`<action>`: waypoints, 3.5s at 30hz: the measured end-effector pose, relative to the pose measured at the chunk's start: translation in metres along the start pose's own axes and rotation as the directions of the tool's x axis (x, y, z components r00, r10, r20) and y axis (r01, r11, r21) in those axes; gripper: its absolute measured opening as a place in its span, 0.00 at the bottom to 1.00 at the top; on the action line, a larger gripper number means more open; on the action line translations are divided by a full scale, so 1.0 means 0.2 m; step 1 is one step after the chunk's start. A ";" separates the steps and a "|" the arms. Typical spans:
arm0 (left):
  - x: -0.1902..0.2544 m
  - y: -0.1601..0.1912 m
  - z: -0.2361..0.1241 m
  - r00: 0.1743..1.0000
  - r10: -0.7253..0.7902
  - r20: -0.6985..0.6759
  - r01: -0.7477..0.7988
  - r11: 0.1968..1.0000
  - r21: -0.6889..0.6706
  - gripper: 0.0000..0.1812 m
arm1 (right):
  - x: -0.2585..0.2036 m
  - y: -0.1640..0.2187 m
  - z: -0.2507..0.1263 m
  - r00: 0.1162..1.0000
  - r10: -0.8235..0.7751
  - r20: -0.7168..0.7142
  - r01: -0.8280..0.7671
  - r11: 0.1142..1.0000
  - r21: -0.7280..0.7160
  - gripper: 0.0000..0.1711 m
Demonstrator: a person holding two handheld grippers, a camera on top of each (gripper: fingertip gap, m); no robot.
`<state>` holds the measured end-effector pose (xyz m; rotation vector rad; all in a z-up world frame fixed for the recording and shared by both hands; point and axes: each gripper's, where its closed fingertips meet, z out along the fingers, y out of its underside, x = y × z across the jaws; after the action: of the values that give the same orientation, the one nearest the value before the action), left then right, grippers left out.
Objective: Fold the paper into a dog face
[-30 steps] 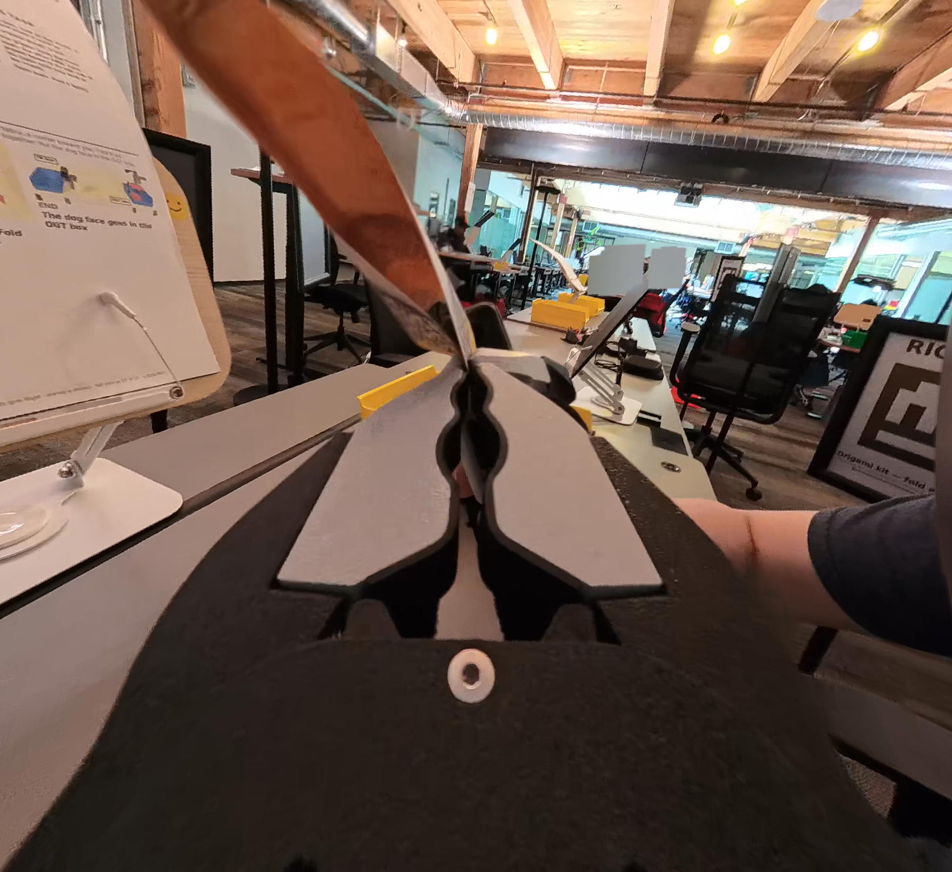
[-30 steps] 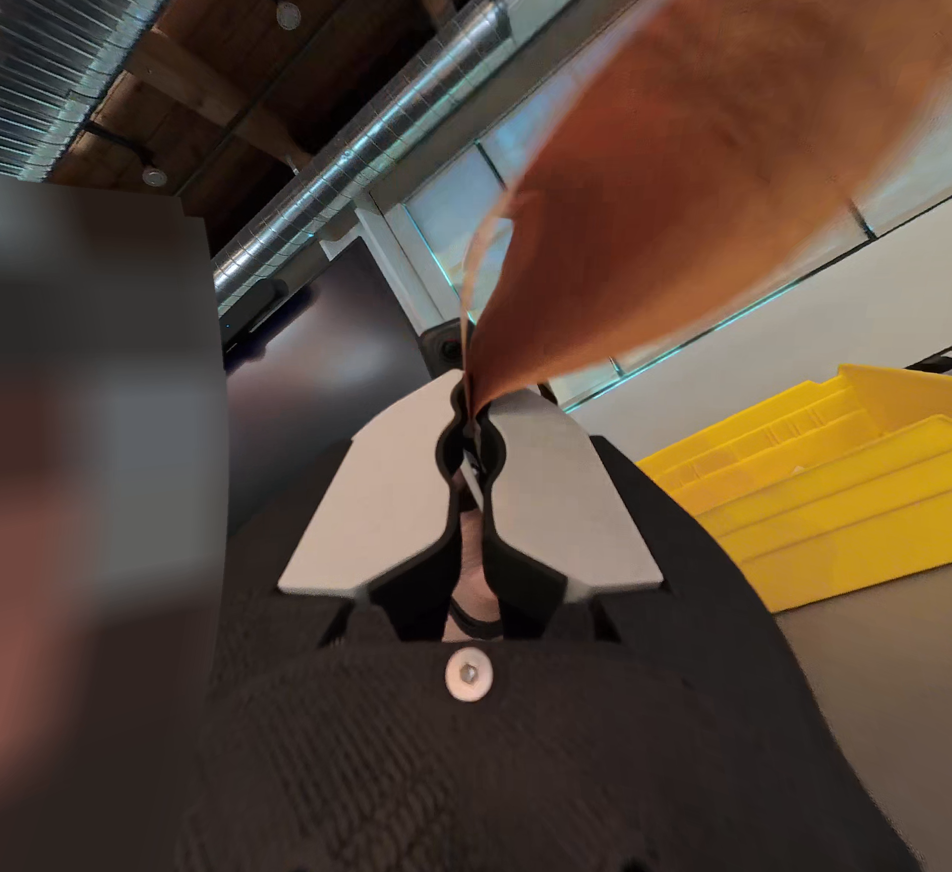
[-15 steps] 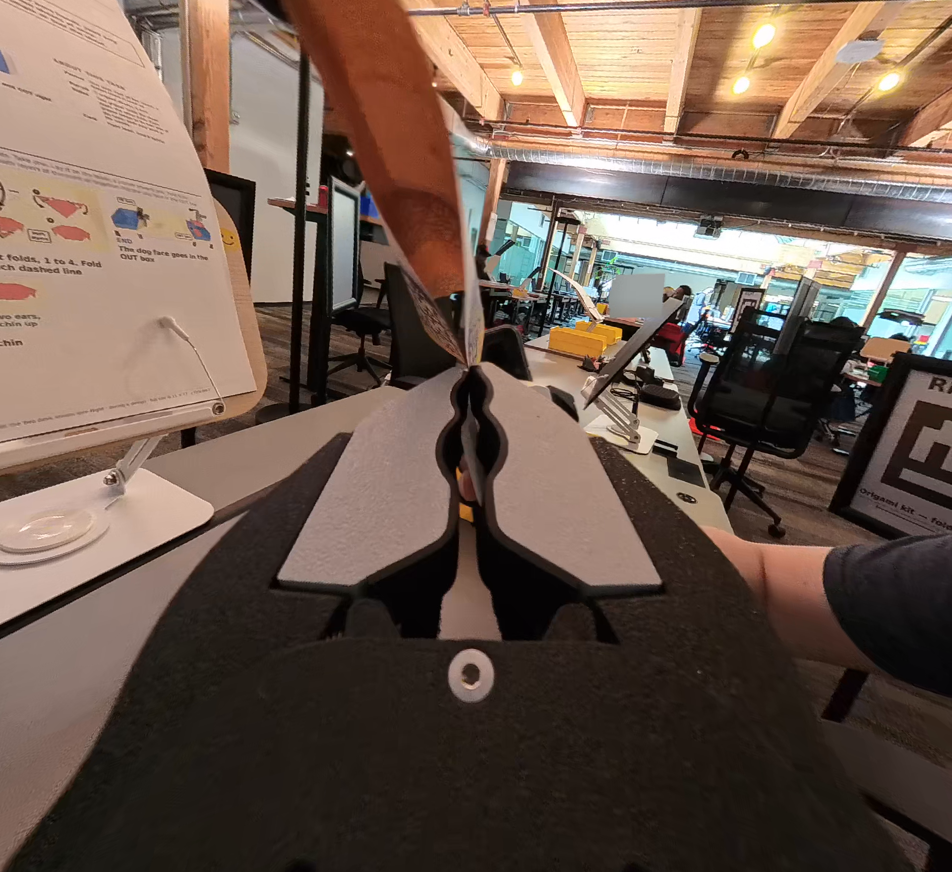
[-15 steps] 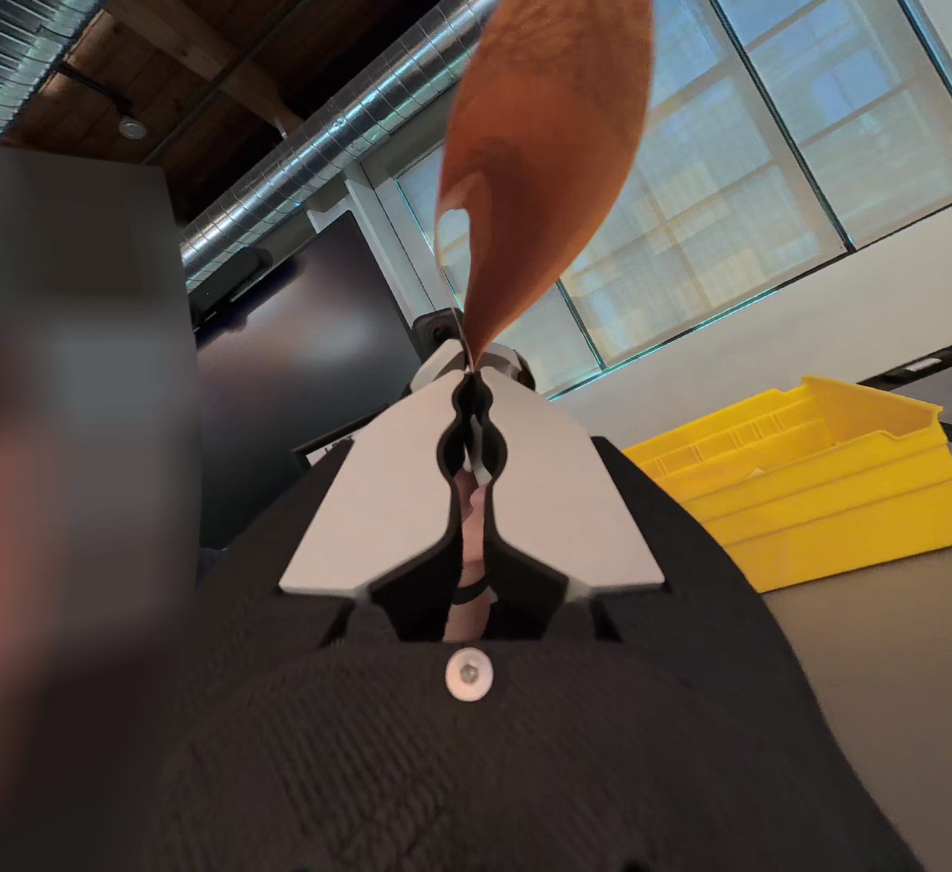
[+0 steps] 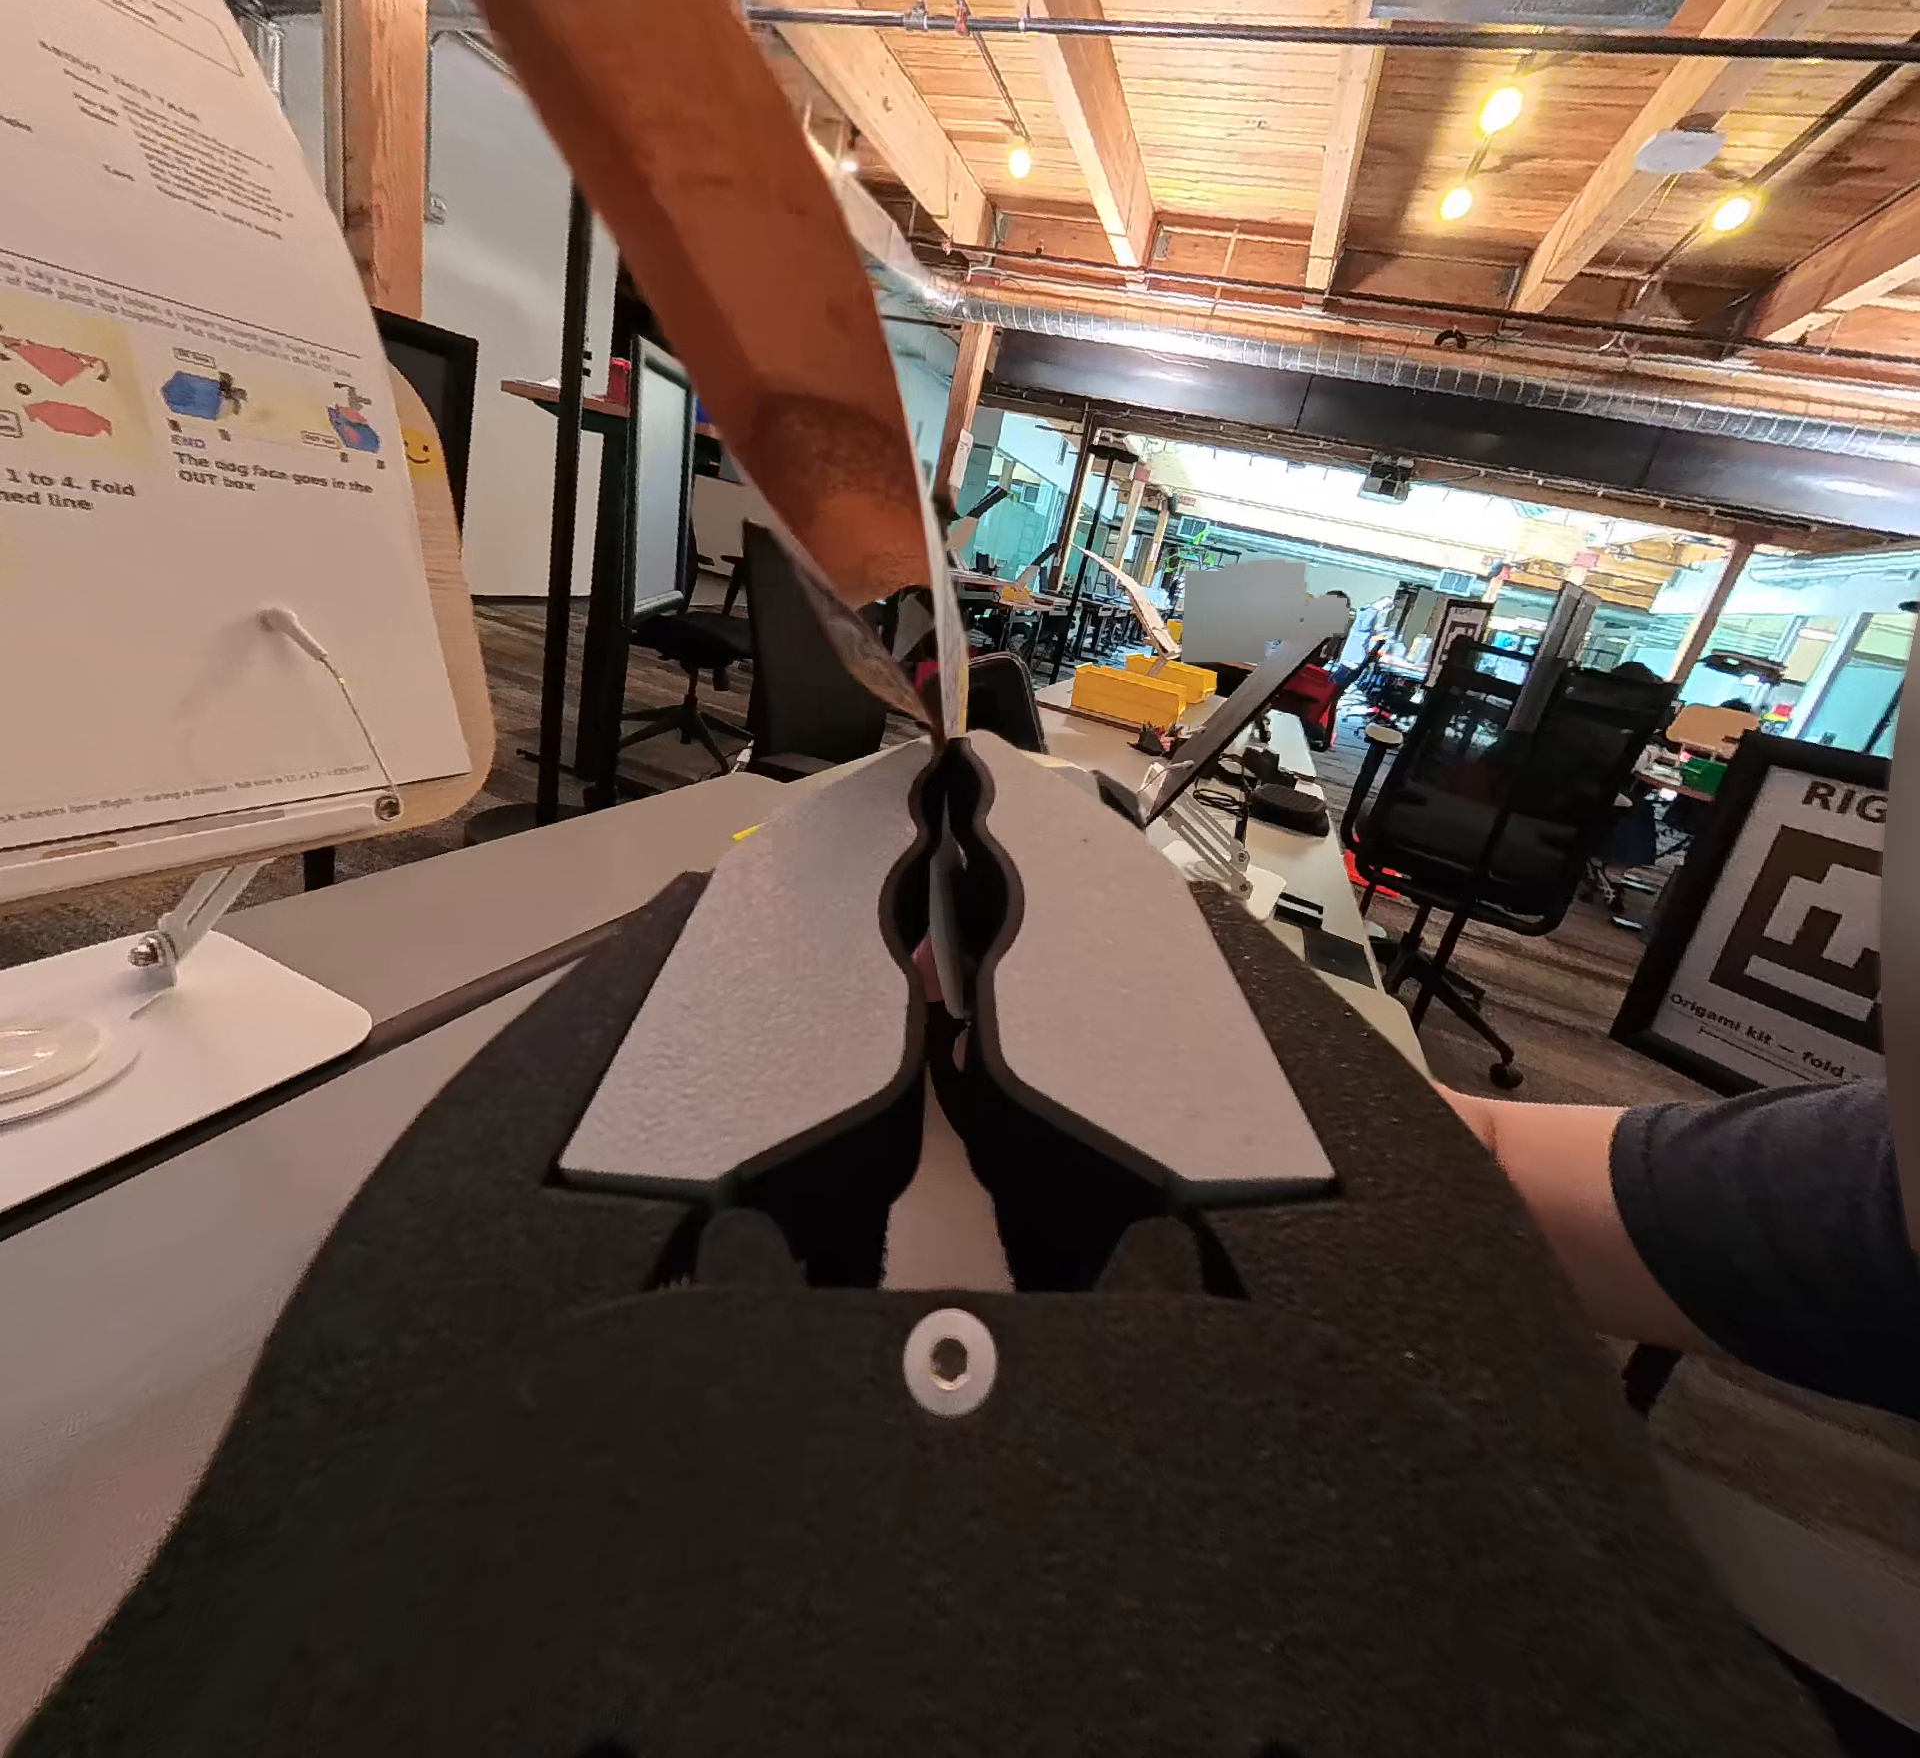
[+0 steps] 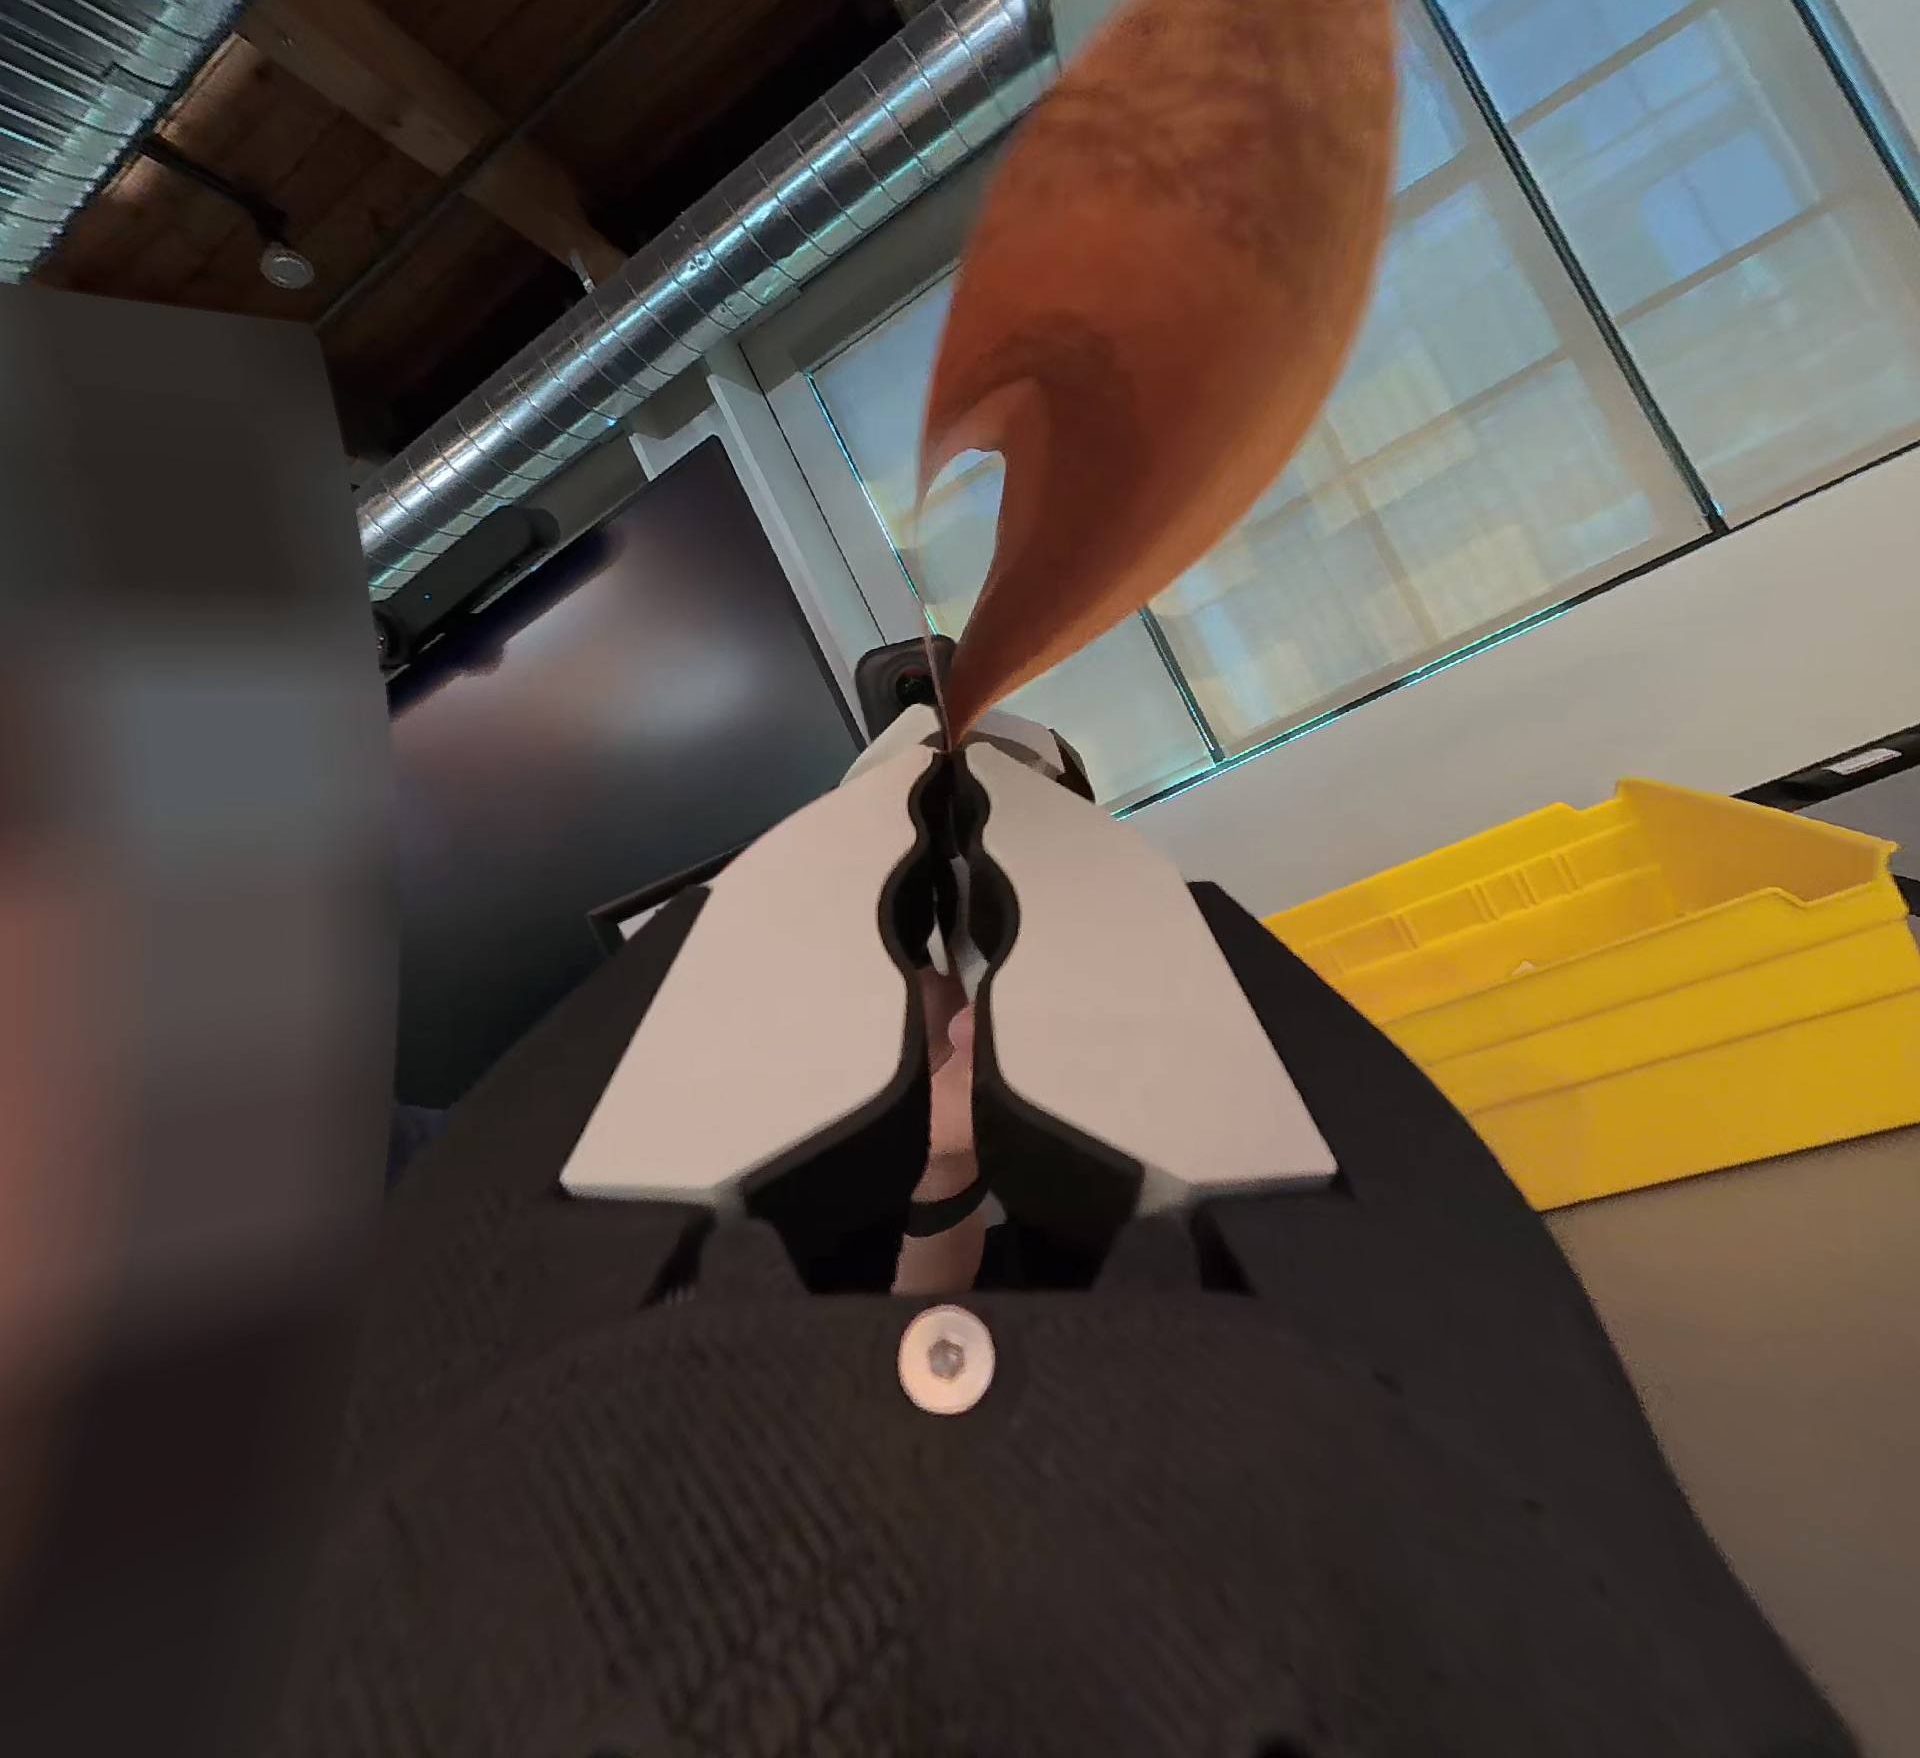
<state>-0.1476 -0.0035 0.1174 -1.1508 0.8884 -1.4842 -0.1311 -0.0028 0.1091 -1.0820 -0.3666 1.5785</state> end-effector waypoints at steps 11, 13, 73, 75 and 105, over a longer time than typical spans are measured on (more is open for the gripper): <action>0.03 0.09 0.04 0.999 -0.020 -0.048 0.017 0.997 -0.073 0.00 | -0.02 0.01 0.00 0.999 -0.008 0.046 0.008 1.000 0.017 0.02; 0.03 0.10 0.05 0.999 -0.017 -0.049 0.013 0.997 -0.082 0.00 | -0.02 0.03 0.01 0.998 0.008 0.058 -0.008 1.000 0.007 0.06; -0.05 0.12 0.04 0.998 -0.024 0.056 0.027 0.998 -0.060 0.00 | 0.02 0.06 0.03 0.998 0.052 -0.018 -0.053 0.998 -0.039 0.09; -0.05 0.11 0.04 0.998 -0.023 0.058 0.026 0.998 -0.061 0.00 | 0.02 0.06 0.03 0.998 0.058 -0.019 -0.059 0.998 -0.039 0.10; -0.06 0.12 0.04 0.994 0.054 0.094 -0.046 0.995 -0.091 0.00 | 0.04 0.07 0.03 0.998 0.055 -0.043 -0.057 0.997 -0.050 0.07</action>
<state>-0.1336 0.0025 0.0940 -1.2455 0.9173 -1.3487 -0.1440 0.0015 0.0985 -1.1721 -0.3530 1.6003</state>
